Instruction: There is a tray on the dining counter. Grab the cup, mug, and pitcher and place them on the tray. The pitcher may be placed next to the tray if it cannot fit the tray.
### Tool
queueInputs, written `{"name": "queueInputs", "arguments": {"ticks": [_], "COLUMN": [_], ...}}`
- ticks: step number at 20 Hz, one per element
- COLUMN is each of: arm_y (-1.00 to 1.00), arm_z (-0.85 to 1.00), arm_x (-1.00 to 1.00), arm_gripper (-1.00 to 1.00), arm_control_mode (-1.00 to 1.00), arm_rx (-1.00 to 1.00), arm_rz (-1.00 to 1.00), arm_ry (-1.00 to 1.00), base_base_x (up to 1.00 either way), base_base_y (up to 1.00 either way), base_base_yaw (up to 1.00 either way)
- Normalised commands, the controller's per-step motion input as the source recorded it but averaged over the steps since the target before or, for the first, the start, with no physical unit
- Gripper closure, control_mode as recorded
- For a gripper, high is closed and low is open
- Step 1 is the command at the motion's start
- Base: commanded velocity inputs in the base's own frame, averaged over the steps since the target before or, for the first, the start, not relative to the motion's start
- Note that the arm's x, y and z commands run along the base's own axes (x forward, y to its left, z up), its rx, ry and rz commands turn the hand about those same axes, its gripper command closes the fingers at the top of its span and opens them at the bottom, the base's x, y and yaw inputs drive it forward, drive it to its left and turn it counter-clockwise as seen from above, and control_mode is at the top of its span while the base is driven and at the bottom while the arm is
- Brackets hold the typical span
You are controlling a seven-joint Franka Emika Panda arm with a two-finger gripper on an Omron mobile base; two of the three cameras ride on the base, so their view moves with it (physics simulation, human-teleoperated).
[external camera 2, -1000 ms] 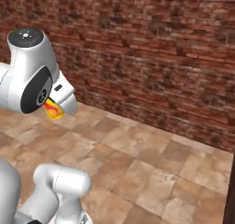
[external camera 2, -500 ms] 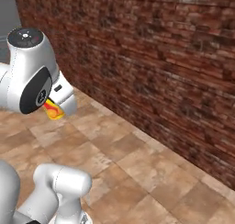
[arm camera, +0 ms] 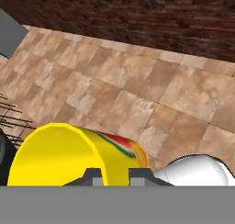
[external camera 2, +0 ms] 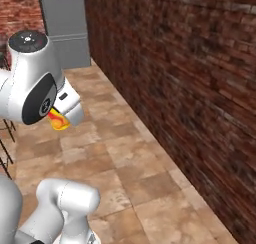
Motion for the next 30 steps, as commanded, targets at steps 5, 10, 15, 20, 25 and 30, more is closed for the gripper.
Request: {"name": "queueInputs", "arguments": {"ticks": [5,10,15,20,25,30], "arm_y": [0.00,0.00,0.00,0.00,0.00,0.00], "arm_z": [0.00,0.00,0.00,0.00,0.00,0.00], "arm_x": [0.00,0.00,0.00,0.00,0.00,0.00], "arm_gripper": [1.00,1.00,1.00,1.00,1.00,1.00], "arm_control_mode": [1.00,1.00,1.00,1.00,1.00,1.00], "arm_rx": [0.00,0.00,0.00,0.00,0.00,0.00], "arm_rz": [0.00,0.00,0.00,0.00,0.00,0.00], "arm_ry": [0.00,0.00,0.00,0.00,0.00,0.00], "base_base_x": [1.00,1.00,1.00,1.00,1.00,1.00], "base_base_y": [-0.43,-0.40,-0.43,-0.47,-0.40,-0.46], "base_base_yaw": [0.54,0.56,0.54,0.51,0.49,0.47]}}
